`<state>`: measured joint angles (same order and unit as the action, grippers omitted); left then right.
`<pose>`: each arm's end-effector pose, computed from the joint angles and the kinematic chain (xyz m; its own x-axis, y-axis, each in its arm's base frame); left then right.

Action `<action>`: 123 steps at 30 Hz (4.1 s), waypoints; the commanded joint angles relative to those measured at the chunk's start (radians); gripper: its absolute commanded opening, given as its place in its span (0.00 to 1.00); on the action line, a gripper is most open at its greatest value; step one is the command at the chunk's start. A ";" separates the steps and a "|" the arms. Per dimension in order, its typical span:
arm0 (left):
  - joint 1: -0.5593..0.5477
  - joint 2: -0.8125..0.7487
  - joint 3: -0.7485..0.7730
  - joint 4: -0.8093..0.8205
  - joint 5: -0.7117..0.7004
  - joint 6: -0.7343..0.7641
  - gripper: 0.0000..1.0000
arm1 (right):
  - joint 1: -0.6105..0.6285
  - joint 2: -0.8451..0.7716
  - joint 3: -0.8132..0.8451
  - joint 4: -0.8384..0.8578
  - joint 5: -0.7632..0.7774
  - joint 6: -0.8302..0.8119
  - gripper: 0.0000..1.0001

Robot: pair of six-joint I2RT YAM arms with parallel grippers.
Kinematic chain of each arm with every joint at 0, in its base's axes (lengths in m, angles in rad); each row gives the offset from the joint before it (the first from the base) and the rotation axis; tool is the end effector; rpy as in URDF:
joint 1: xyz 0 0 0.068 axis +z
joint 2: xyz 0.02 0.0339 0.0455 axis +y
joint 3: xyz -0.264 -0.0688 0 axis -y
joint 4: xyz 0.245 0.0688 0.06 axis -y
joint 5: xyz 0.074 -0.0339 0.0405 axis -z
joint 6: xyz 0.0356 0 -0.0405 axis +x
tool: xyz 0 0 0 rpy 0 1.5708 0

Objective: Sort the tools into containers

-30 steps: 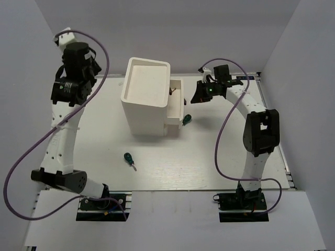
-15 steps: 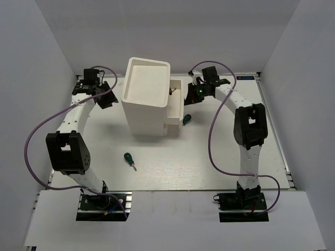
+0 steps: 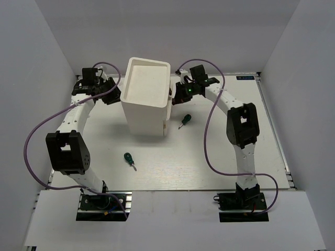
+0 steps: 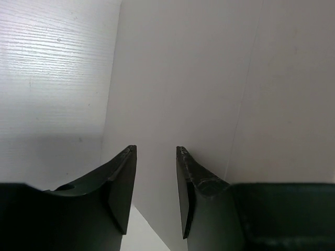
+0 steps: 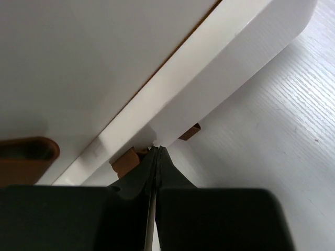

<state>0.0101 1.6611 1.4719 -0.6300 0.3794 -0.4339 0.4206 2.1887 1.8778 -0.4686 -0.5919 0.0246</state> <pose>0.3689 -0.0095 0.3111 -0.7652 -0.3983 -0.5058 -0.0862 0.8420 -0.5326 0.4467 0.2216 0.2381 -0.6587 -0.2723 -0.7014 -0.6851 0.6024 0.4096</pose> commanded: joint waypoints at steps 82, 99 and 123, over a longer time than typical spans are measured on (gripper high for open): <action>0.044 -0.199 -0.205 -0.042 -0.039 -0.085 0.78 | -0.144 -0.104 -0.411 0.311 -0.118 -0.526 0.00; 0.044 -0.254 -0.216 -0.063 -0.048 -0.075 0.78 | -0.212 -0.182 -0.497 0.237 -0.062 -0.601 0.00; 0.031 -0.325 -0.199 -0.264 -0.204 -0.026 0.78 | -0.278 -0.212 -0.432 -0.159 -0.367 -1.250 0.85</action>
<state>0.0486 1.4006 1.2503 -0.7799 0.2707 -0.4805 0.1436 1.9221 1.3781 -0.4812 -0.8909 -0.9504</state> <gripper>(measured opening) 0.777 0.846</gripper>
